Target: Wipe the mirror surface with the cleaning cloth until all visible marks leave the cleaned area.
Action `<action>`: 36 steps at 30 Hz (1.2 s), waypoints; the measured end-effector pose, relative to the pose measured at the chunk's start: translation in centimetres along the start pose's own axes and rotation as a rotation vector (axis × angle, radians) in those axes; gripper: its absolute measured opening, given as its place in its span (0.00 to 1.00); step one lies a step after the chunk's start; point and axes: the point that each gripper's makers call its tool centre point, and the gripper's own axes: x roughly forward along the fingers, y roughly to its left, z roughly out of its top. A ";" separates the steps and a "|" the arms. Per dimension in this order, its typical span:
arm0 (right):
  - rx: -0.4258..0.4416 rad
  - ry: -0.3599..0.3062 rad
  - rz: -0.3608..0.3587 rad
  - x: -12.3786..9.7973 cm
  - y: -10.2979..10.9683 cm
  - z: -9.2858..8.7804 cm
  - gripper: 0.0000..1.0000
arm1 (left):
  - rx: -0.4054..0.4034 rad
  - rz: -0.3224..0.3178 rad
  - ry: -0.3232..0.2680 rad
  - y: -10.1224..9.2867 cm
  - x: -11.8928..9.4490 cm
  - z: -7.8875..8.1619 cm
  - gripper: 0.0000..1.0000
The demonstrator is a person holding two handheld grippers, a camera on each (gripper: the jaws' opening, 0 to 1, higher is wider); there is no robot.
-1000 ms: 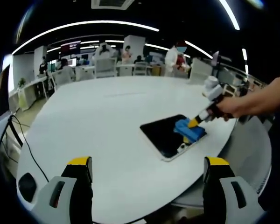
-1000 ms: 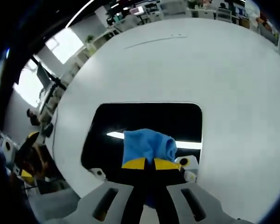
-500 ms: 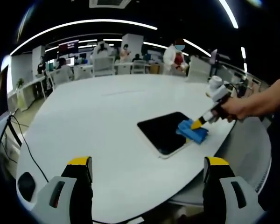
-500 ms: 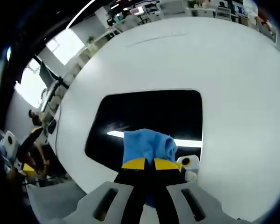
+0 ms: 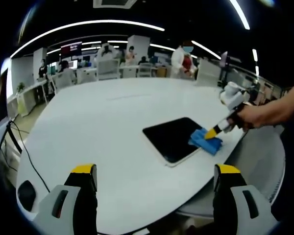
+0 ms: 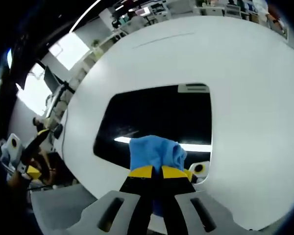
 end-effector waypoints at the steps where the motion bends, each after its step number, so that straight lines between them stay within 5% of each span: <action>1: -0.002 0.002 0.001 0.0 0.0 -0.1 0.00 | 0.000 0.000 -0.001 0.0 0.0 0.0 1.00; 36: 0.041 0.009 0.001 -0.8 -1.4 -0.3 0.00 | -0.034 0.017 -0.017 0.7 -0.2 -0.1 1.00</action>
